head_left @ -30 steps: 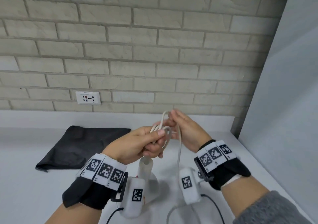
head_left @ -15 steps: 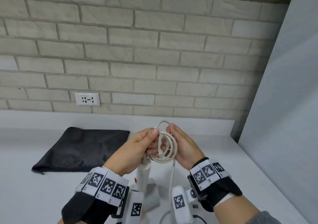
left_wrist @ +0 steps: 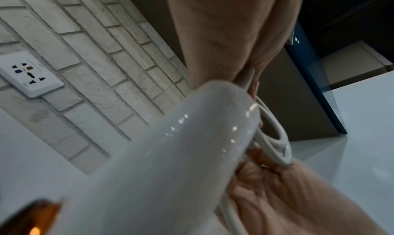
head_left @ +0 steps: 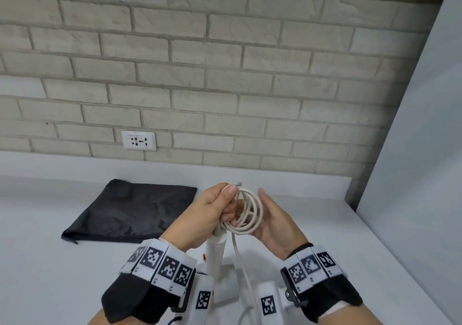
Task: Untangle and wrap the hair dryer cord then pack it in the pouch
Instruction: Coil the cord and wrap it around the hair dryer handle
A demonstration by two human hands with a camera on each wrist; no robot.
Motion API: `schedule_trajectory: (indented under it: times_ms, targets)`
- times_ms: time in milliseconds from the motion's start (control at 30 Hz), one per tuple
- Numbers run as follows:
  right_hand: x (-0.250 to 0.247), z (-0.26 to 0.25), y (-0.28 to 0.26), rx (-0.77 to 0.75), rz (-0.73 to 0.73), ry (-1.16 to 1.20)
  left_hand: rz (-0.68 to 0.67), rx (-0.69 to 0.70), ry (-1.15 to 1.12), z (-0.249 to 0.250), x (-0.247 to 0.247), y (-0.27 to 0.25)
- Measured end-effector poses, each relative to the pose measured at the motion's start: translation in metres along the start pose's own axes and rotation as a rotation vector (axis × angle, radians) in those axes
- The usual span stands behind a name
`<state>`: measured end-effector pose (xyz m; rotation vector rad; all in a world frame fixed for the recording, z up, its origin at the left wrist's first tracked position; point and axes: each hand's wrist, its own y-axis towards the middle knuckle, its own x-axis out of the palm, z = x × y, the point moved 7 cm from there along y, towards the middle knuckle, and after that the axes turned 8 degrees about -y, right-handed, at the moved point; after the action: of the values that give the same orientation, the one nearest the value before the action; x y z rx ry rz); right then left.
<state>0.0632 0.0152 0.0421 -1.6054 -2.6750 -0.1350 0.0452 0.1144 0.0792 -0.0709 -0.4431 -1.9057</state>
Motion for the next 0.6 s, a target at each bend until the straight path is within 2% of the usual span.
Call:
schedule_trajectory:
  times_ms: [100,167,233,467,600]
  targets:
    - [-0.002,-0.007,-0.004,-0.068,0.017,-0.093,0.056,0.002,0.067,0.002,-0.002,0.000]
    - [-0.005,-0.018,-0.008,-0.139,0.113,-0.204,0.087,0.008,0.128,0.004,-0.002,0.000]
    - [-0.007,-0.023,-0.010,-0.157,0.162,-0.206,0.099,0.027,0.170,0.007,0.000,-0.001]
    - [-0.004,-0.020,-0.006,-0.141,0.206,0.046,0.154,0.088,0.288,0.014,0.000,-0.001]
    - [0.005,-0.024,-0.004,-0.104,0.133,0.266,0.224,0.085,0.328,0.011,-0.005,0.002]
